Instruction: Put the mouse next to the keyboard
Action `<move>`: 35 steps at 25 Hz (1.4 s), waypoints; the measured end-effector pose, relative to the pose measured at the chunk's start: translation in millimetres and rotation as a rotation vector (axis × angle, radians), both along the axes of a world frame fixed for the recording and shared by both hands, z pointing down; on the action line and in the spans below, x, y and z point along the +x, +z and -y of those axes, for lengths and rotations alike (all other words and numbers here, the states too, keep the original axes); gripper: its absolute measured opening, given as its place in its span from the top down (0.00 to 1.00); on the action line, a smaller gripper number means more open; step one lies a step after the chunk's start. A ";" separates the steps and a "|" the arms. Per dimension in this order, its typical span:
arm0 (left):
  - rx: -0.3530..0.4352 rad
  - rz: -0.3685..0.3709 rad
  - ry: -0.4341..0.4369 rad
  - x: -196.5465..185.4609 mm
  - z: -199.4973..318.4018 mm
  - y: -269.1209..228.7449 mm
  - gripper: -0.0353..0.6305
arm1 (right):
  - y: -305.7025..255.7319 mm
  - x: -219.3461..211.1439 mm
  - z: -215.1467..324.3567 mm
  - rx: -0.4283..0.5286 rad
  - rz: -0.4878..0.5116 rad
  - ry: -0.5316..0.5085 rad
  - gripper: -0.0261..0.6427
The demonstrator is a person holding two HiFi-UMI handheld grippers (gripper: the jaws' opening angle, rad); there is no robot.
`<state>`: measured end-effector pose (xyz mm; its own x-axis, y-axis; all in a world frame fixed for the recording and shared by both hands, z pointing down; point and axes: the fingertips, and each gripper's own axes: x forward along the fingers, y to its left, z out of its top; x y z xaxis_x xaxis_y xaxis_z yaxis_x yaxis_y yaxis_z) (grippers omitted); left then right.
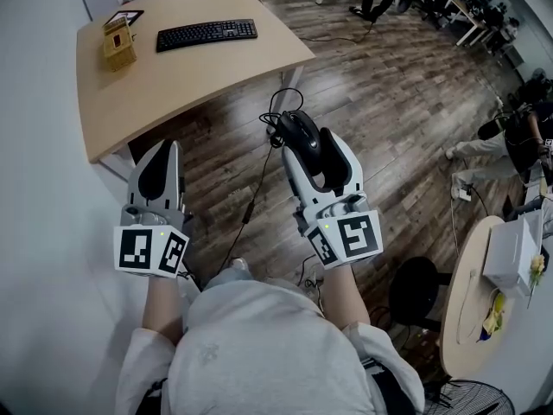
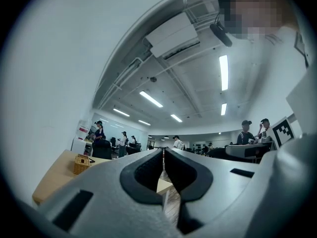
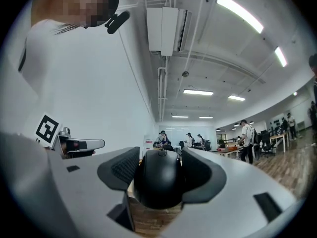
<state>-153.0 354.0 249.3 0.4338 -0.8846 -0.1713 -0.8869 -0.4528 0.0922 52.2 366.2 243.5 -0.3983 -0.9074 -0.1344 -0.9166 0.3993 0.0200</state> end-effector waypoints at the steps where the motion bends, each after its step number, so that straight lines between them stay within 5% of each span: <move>1: 0.001 -0.001 0.005 -1.2 2.5 0.2 0.92 | -0.4 -1.3 2.1 0.003 -0.003 0.007 0.58; 18: -0.007 0.005 -0.043 -15.4 85.8 12.3 0.92 | 6.3 -2.8 87.1 0.035 -0.010 0.035 0.58; 35: 0.021 -0.025 -0.090 55.8 229.1 -13.1 0.92 | -14.3 63.2 247.0 0.080 0.001 -0.046 0.58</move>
